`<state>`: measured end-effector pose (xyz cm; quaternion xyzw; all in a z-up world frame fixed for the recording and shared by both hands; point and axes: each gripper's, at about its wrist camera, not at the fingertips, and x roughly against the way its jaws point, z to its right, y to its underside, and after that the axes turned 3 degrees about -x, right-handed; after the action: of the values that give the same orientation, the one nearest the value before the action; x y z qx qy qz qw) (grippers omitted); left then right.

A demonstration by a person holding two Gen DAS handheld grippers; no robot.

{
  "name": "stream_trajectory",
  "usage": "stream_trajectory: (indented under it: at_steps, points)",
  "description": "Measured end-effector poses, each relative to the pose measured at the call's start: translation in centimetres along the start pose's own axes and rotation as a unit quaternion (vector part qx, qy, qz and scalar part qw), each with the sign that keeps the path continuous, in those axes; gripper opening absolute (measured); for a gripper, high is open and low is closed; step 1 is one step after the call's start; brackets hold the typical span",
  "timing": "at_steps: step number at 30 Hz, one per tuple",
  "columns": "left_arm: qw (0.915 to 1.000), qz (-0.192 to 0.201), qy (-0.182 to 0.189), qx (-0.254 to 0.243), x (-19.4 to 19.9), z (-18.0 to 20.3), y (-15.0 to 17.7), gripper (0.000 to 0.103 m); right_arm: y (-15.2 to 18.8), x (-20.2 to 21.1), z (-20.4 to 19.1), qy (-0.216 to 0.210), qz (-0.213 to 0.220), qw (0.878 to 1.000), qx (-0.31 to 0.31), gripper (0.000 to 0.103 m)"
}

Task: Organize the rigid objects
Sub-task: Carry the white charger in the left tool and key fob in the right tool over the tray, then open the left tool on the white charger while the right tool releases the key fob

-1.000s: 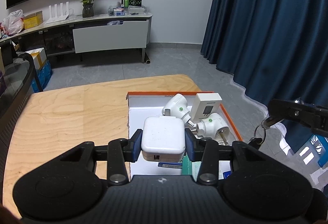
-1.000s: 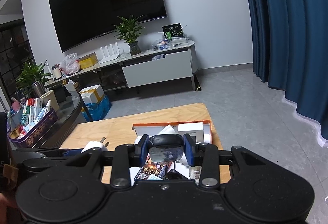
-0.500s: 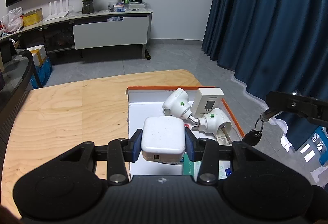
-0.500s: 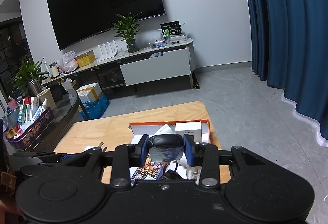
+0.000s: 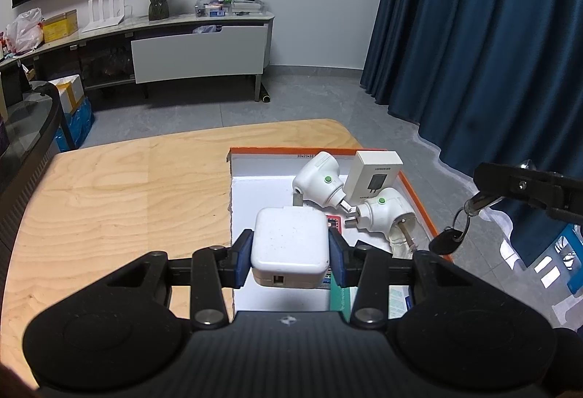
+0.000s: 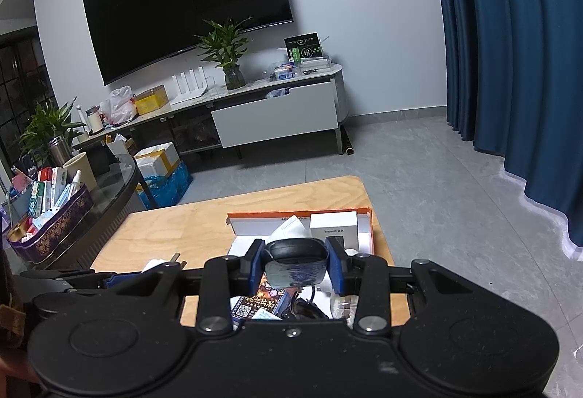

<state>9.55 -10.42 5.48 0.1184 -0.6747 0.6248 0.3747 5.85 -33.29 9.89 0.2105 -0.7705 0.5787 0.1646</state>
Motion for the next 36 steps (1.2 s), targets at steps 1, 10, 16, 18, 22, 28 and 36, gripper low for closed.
stream_trajectory:
  at_steps: [1, 10, 16, 18, 22, 28, 36]
  points:
    - [1.0000, -0.001, 0.000, 0.000, 0.0, 0.0, 0.0, 0.043, 0.1, 0.0, -0.1, 0.000, 0.000, 1.000, 0.000, 0.044]
    - [0.9995, -0.026, 0.004, 0.018, -1.5, -0.9, 0.8, 0.043, 0.8, -1.2, 0.2, 0.007, -0.014, 1.000, 0.002, 0.044]
    - [0.9979, -0.055, 0.013, 0.031, -3.0, -1.1, 1.8, 0.043, 1.3, -2.6, 0.4, 0.017, -0.031, 0.999, 0.008, 0.044]
    - [0.9974, -0.063, 0.016, 0.032, -3.4, -1.1, 2.1, 0.043, 1.4, -3.2, 0.5, 0.021, -0.035, 0.999, 0.011, 0.044]
    - [0.9961, -0.079, 0.021, 0.033, -4.5, -1.2, 2.8, 0.043, 1.7, -4.5, 0.5, 0.031, -0.050, 0.998, 0.020, 0.046]
    - [0.9935, -0.091, 0.041, 0.056, -5.2, -1.8, 3.5, 0.056, 2.3, -5.0, 0.5, 0.028, -0.057, 0.998, 0.016, 0.063]
    - [0.9971, -0.061, 0.012, 0.045, -1.6, -1.9, 2.7, 0.073, 2.2, -2.3, -0.4, 0.026, -0.044, 0.999, 0.018, 0.071]
